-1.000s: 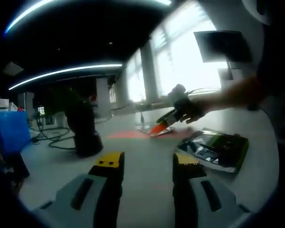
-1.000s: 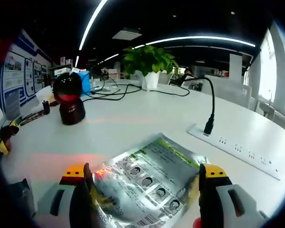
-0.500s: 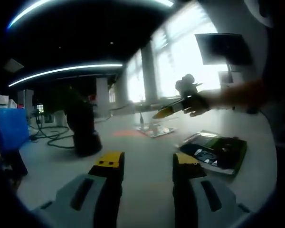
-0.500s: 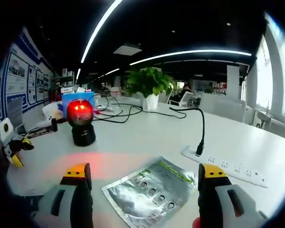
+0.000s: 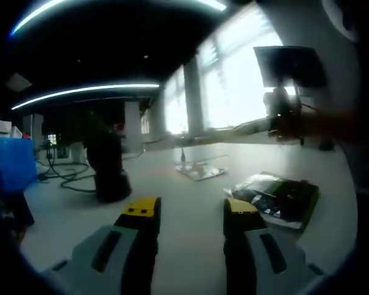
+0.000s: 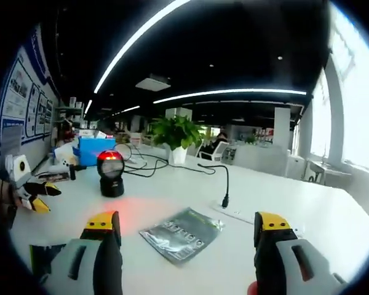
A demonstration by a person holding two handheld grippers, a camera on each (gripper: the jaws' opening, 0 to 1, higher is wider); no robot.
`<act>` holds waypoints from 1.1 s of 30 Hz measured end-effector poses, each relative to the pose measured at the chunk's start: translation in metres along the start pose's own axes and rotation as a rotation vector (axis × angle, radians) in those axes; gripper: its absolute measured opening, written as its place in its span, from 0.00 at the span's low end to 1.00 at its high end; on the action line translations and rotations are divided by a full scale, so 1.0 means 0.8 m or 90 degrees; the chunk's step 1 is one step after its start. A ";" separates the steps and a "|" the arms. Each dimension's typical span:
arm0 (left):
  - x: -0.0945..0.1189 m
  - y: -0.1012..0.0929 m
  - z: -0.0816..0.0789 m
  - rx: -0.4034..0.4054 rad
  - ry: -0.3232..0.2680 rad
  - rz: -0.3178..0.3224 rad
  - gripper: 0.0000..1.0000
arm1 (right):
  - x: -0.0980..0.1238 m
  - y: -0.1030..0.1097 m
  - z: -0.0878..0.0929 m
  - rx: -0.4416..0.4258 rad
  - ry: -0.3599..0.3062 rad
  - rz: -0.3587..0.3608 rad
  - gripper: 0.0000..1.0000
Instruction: Clip sheet goods on table flip sheet goods clip sheet goods scan sheet goods put sheet goods back to table
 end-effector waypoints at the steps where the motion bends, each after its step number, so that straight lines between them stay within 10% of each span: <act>1: 0.000 0.000 0.000 0.002 -0.001 0.000 0.33 | 0.008 0.001 0.000 -0.008 -0.003 0.003 0.83; 30: -0.001 0.001 0.000 0.018 -0.001 0.005 0.33 | 0.139 0.040 0.039 -0.025 -0.050 0.074 0.81; 33: -0.001 0.000 0.000 0.018 -0.002 0.007 0.33 | 0.155 0.043 0.029 -0.013 -0.135 0.094 0.78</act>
Point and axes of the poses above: the point that each gripper's makers call its tool centre point, and the gripper's own axes: x roughly backward along the fingers, y roughly to its left, z roughly out of its underside, the point moved 9 cm from there along x, roughly backward along the fingers, and after that the axes turned 6 degrees about -y, right-handed, at the moved point
